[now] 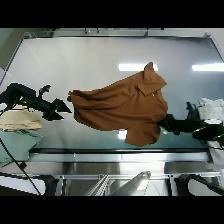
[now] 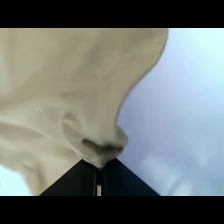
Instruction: Fold the shirts.
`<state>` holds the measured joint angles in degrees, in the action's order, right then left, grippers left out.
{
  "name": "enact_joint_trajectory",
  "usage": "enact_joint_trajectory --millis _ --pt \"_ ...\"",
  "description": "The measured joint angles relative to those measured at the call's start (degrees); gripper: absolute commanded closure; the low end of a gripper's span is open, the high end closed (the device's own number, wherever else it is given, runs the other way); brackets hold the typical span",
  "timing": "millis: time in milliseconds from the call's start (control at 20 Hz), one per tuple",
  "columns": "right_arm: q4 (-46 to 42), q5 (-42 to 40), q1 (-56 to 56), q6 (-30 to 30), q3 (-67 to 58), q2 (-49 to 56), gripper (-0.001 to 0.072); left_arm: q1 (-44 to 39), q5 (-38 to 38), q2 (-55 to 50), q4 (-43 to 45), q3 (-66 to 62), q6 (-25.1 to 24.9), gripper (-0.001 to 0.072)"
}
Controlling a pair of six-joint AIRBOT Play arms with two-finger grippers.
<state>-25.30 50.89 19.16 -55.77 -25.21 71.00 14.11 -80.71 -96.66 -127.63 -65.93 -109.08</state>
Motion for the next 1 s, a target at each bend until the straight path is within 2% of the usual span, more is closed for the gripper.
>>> enact_joint_trajectory --millis 250,500,700,750,800,1000 --pt "-4.7 2.7 11.1 -2.7 -0.9 -4.8 0.0692 -7.6 3.2 0.0 -0.4 0.0 0.8 0.0015" --pt "-7.1 4.5 12.3 -2.7 -1.0 -5.7 0.0692 -17.7 7.1 -0.1 -6.6 0.0 1.0 0.0014" --pt "-7.7 5.0 12.2 -2.7 -1.0 -5.8 0.0693 -23.5 8.3 -1.0 -8.3 0.0 0.7 0.0020" --pt "-7.7 5.2 12.2 -2.7 -1.0 -5.8 0.0692 -24.5 8.6 -1.6 -8.8 0.0 0.6 0.0263" --pt "-7.7 5.5 12.2 -2.7 -1.0 -5.8 0.0693 -25.1 9.2 -2.1 -9.1 0.0 0.6 0.0668" --pt "-7.9 7.0 12.2 -2.0 -1.0 -6.0 0.0693 -25.3 9.1 -2.8 -10.0 0.0 0.4 0.0682"
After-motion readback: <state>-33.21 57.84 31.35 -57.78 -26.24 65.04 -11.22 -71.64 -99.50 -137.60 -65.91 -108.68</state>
